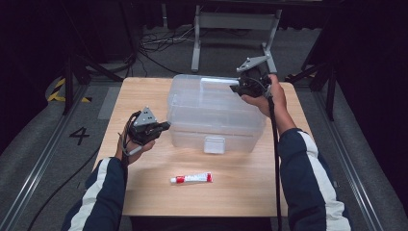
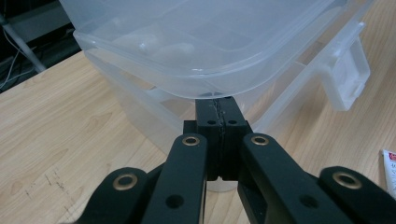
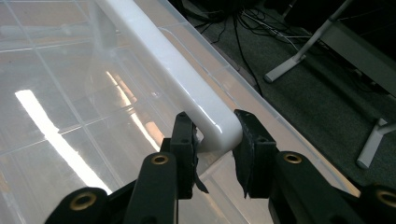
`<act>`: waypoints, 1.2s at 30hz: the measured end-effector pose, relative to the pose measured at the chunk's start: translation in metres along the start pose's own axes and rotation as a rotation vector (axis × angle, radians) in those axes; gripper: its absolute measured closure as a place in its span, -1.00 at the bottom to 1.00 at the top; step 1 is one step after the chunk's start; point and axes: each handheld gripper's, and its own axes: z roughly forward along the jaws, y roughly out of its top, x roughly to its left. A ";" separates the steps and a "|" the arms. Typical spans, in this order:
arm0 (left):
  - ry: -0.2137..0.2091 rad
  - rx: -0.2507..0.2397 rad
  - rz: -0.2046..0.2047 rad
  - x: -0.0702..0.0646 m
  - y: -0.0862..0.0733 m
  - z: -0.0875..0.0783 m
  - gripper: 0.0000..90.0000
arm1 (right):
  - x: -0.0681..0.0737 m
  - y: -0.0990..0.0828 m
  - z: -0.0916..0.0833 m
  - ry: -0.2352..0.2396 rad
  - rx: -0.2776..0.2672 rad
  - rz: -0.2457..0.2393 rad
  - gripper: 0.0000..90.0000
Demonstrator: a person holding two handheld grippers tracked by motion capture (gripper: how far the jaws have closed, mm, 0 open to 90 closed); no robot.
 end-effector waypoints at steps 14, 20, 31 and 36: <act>0.006 -0.006 0.009 0.000 0.002 -0.003 1.00 | -0.003 -0.017 -0.022 -0.041 -0.063 -0.007 0.42; 0.008 -0.020 0.011 0.000 0.005 -0.005 1.00 | -0.012 -0.036 -0.045 -0.063 -0.125 0.030 0.38; 0.009 -0.018 0.024 -0.001 0.008 -0.007 1.00 | -0.026 -0.082 -0.073 -0.115 -0.164 0.088 0.35; 0.011 -0.023 0.027 0.000 0.010 -0.008 1.00 | -0.031 -0.105 -0.079 -0.126 -0.170 0.112 0.30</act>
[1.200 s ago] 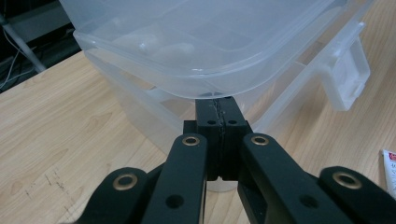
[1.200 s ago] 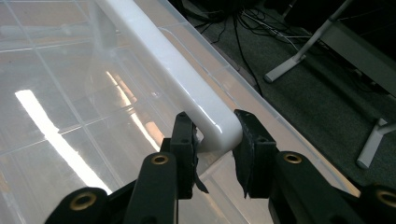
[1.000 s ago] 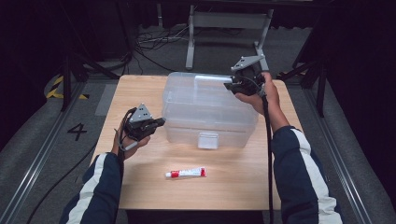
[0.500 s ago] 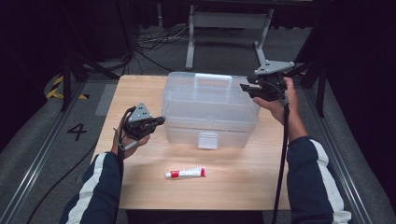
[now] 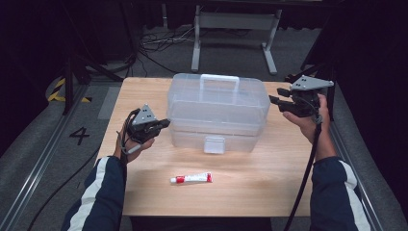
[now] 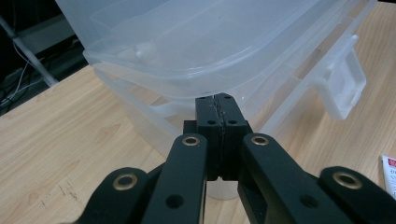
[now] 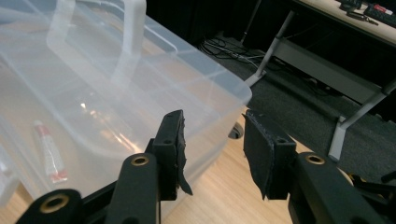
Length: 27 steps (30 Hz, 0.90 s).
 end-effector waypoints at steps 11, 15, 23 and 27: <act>0.005 -0.016 0.002 0.001 0.005 -0.001 1.00 | 0.005 -0.033 -0.002 0.011 0.014 -0.010 0.22; 0.009 -0.026 0.004 -0.001 0.008 -0.002 1.00 | 0.010 -0.047 0.003 0.027 0.025 -0.018 0.15; 0.006 -0.040 0.000 0.000 0.012 -0.002 1.00 | 0.016 -0.067 0.012 0.062 0.051 -0.032 0.00; 0.008 -0.043 0.002 0.000 0.013 -0.002 1.00 | 0.019 -0.069 0.016 0.073 0.040 -0.036 -0.02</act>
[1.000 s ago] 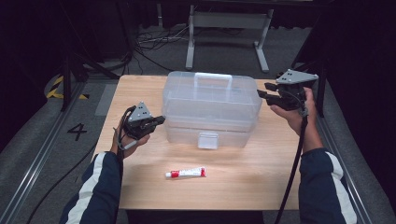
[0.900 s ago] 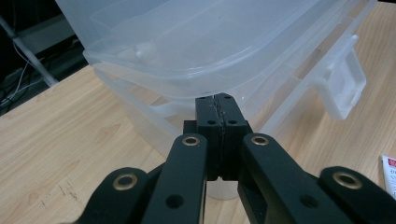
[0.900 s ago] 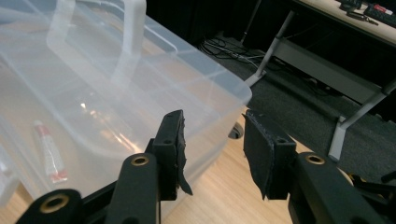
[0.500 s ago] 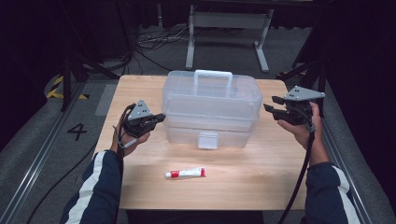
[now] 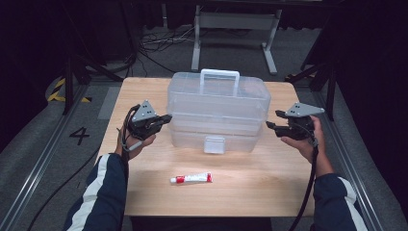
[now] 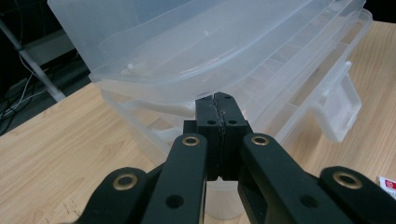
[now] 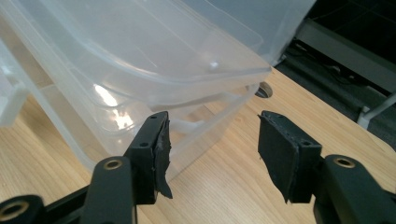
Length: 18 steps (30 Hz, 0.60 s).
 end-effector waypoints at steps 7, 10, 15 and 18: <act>0.001 0.002 0.005 -0.001 0.001 0.001 1.00 | 0.006 0.001 0.007 -0.015 -0.074 -0.009 0.05; -0.001 -0.005 0.001 -0.001 0.002 0.001 1.00 | 0.009 0.001 0.009 -0.029 -0.100 -0.016 0.11; 0.005 -0.013 0.006 -0.002 0.003 -0.002 0.95 | 0.013 0.001 0.011 -0.052 -0.139 -0.032 0.22; 0.000 -0.012 0.009 -0.004 0.003 -0.006 0.91 | 0.014 0.000 0.011 -0.074 -0.171 -0.038 0.26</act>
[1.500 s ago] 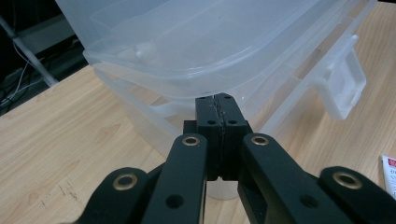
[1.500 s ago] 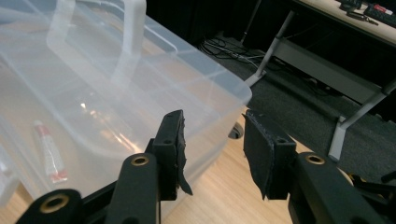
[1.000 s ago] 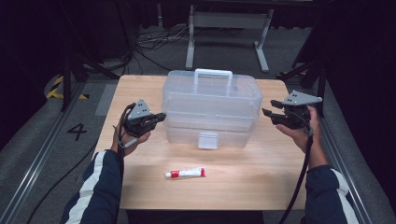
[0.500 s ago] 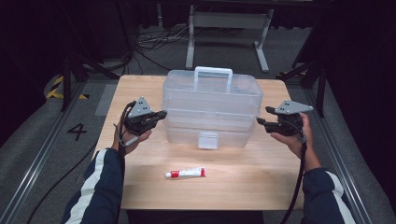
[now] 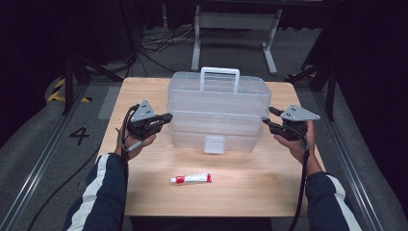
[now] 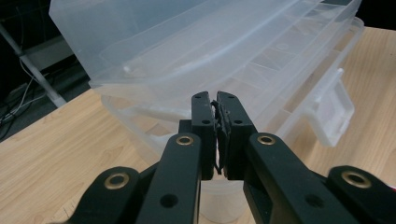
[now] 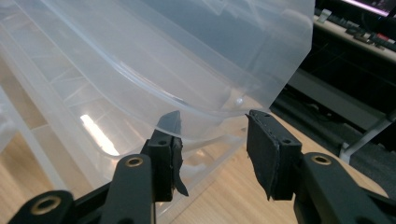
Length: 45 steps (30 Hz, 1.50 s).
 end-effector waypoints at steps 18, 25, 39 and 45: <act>-0.080 0.103 0.102 -0.023 -0.010 0.005 0.39 | 0.000 0.010 0.000 -0.068 -0.112 0.026 0.44; -0.110 0.126 0.112 -0.027 -0.013 0.012 0.38 | -0.003 0.017 0.003 -0.096 -0.146 0.049 0.44; -0.159 0.151 0.136 -0.030 -0.012 0.028 0.41 | -0.007 0.028 0.011 -0.182 -0.181 0.078 0.51; -0.168 0.151 0.136 -0.031 -0.012 0.030 0.42 | -0.006 0.031 0.013 -0.219 -0.190 0.088 0.55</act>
